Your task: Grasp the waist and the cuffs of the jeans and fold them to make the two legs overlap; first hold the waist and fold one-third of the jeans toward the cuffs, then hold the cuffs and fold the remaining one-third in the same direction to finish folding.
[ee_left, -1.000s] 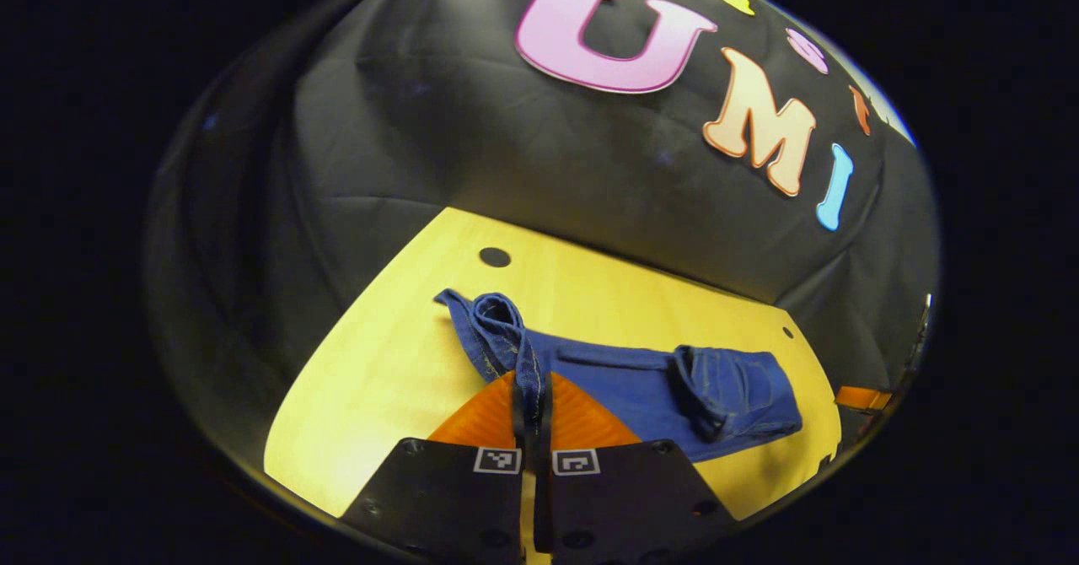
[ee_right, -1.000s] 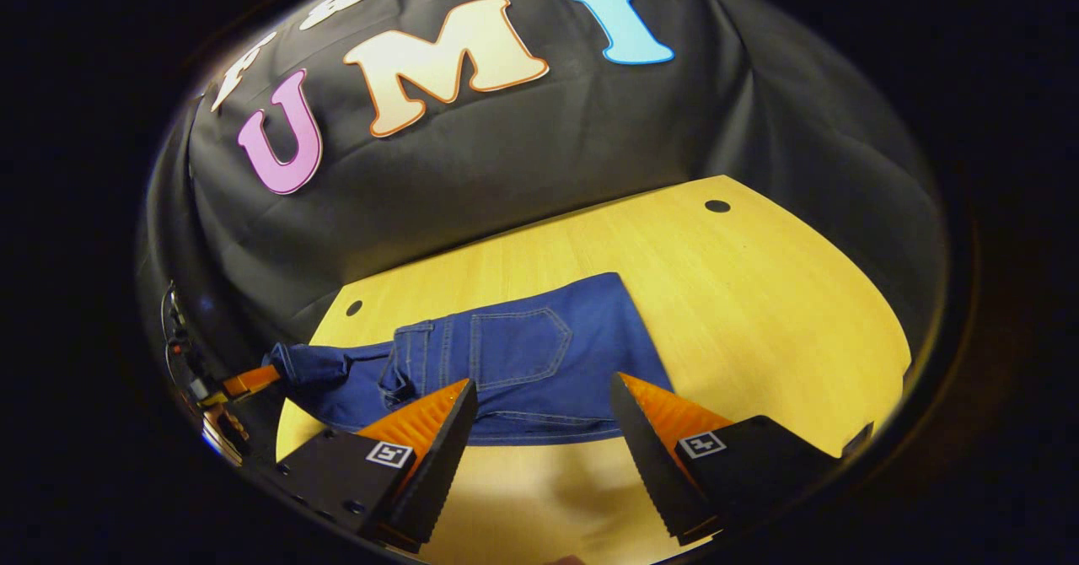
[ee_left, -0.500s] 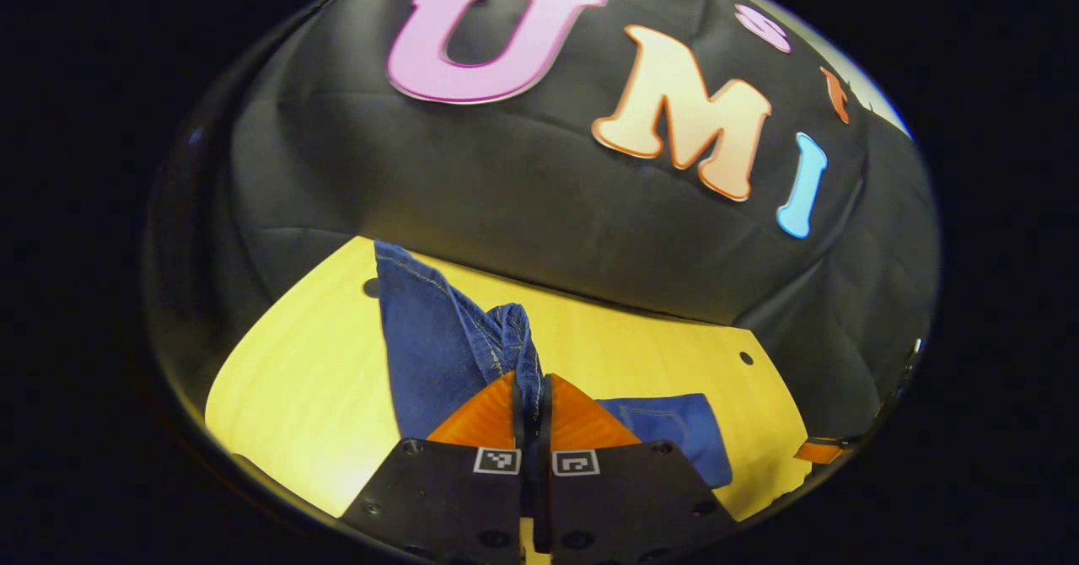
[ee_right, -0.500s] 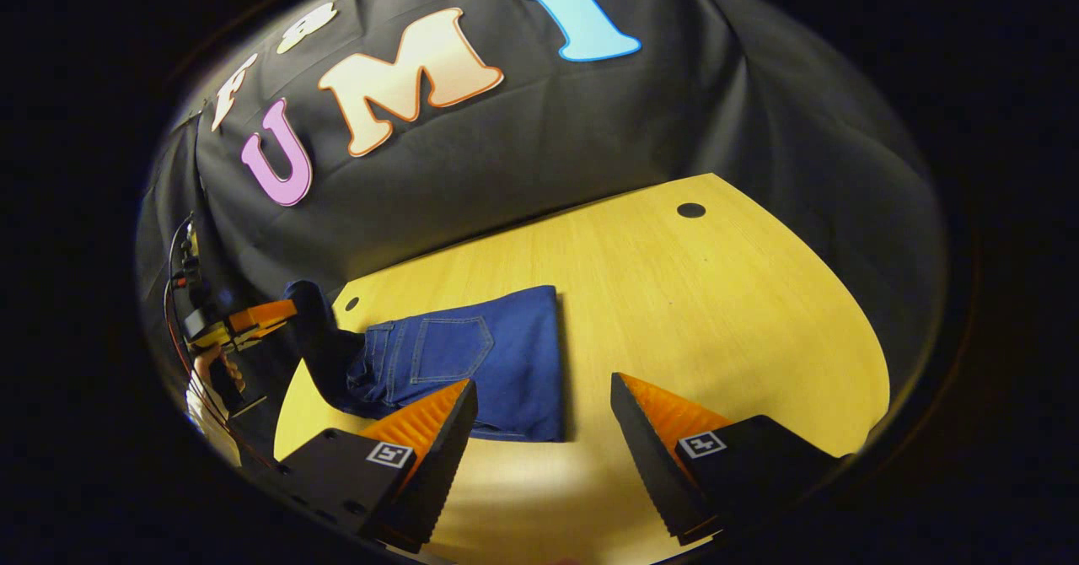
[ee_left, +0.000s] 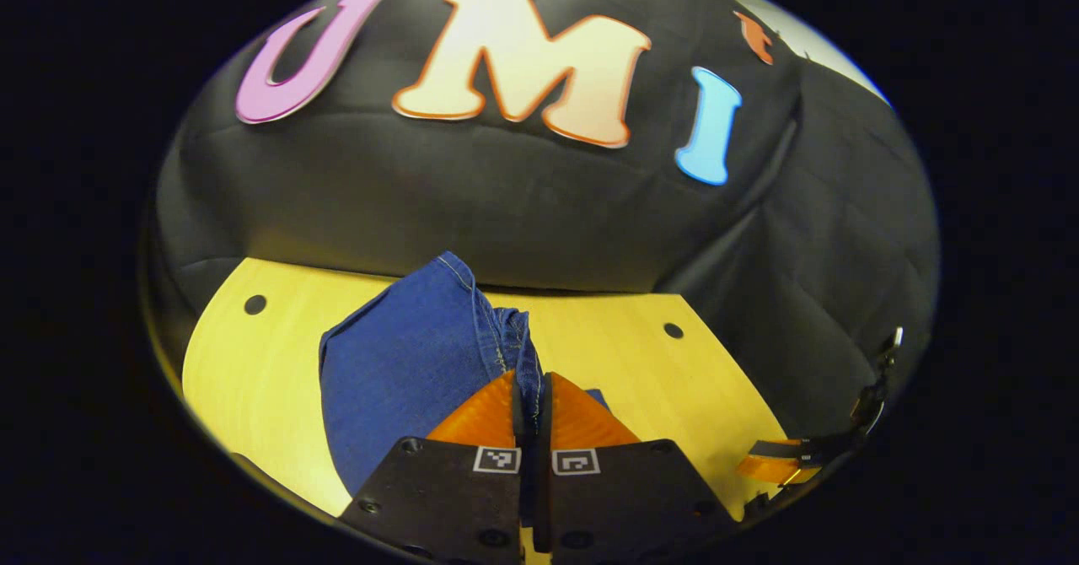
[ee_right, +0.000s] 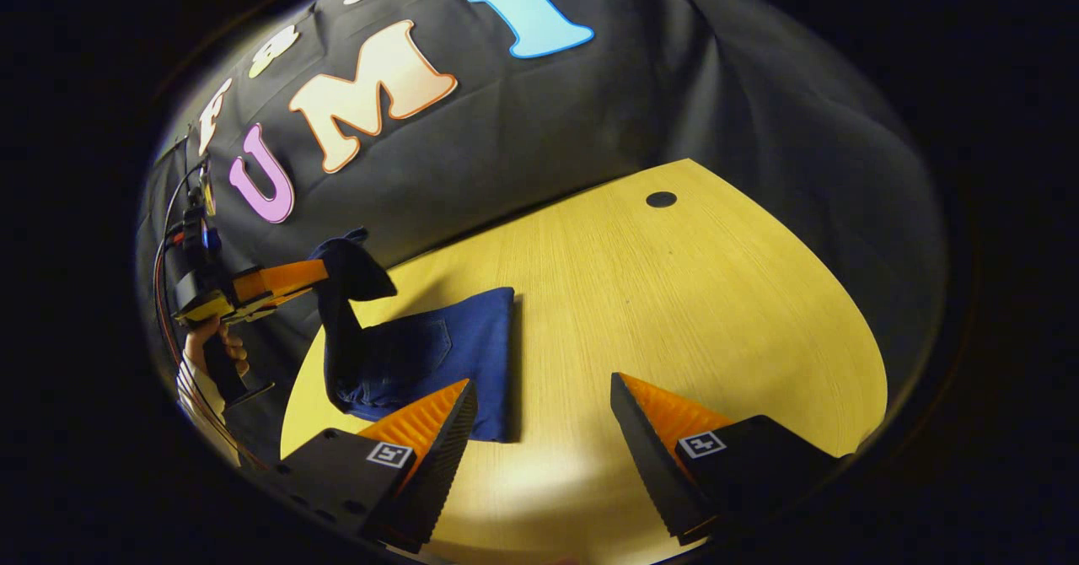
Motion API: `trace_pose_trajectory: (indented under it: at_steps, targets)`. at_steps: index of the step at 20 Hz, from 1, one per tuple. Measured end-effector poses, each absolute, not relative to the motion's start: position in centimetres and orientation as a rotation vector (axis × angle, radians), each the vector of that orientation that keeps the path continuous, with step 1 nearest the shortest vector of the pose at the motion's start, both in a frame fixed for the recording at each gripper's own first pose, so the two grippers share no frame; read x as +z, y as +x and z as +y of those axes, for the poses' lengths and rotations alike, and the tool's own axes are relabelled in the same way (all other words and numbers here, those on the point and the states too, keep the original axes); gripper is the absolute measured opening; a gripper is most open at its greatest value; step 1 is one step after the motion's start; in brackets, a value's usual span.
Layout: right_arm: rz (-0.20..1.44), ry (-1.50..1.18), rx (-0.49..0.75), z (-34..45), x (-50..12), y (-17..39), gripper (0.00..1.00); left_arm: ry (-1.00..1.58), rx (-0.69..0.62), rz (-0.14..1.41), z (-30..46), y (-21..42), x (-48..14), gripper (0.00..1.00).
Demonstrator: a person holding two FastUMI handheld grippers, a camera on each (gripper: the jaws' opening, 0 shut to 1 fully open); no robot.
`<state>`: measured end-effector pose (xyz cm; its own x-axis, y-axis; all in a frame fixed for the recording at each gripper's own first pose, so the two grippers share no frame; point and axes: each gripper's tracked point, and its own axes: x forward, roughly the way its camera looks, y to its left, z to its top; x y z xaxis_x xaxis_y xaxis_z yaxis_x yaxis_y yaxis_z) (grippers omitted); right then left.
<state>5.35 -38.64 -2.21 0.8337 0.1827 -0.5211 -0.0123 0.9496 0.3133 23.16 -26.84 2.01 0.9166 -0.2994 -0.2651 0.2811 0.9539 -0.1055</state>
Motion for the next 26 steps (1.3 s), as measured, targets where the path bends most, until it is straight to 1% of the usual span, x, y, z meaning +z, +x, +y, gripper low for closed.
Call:
trace_pose_trajectory:
  at_steps: [2, 3, 6, 9, 11, 13, 14, 16, 17, 18, 21, 26]
  targets:
    - [0.588, 0.302, 0.115, -39.0, -2.7, 5.3, 0.98, 0.027, -0.328, 0.329, -29.1, 22.0, -1.1, 0.00]
    - [0.592, 0.301, 0.119, -39.1, -2.8, 5.3, 0.93, 0.090, -0.326, 0.360, -29.6, 21.7, -3.1, 0.00]
    - [0.604, 0.299, 0.130, -39.5, -3.4, 5.4, 0.93, 0.263, -0.316, 0.435, -30.5, 20.6, -8.8, 0.00]
    - [0.614, 0.292, 0.137, -39.6, -3.8, 5.3, 0.93, 0.409, -0.299, 0.499, -29.7, 18.8, -13.8, 0.00]
    - [0.614, 0.282, 0.137, -39.6, -3.8, 5.3, 0.93, 0.429, -0.309, 0.535, -29.4, 18.2, -16.2, 0.04]
    - [0.605, 0.277, 0.132, -39.3, -3.5, 5.1, 0.93, 0.397, -0.314, 0.521, -30.1, 17.3, -16.4, 0.19]
    - [0.595, 0.279, 0.132, -39.0, -3.1, 4.9, 0.93, 0.361, -0.324, 0.498, -30.1, 16.9, -15.5, 0.44]
    - [0.573, 0.285, 0.138, -37.8, -2.3, 4.6, 0.93, 0.287, -0.322, 0.456, -30.0, 15.7, -13.4, 0.74]
    - [0.560, 0.287, 0.141, -37.1, -1.8, 4.3, 0.98, 0.260, -0.308, 0.430, -29.2, 15.1, -12.3, 0.89]
    - [0.548, 0.287, 0.142, -36.3, -1.4, 4.0, 0.98, 0.242, -0.284, 0.410, -27.8, 14.3, -11.2, 0.88]
    - [0.500, 0.274, 0.141, -33.7, 0.1, 3.1, 0.98, 0.196, -0.231, 0.355, -23.8, 12.3, -8.7, 0.90]
    - [0.443, 0.255, 0.163, -29.0, 2.3, 1.5, 0.98, 0.177, -0.146, 0.318, -15.9, 9.4, -7.1, 0.90]
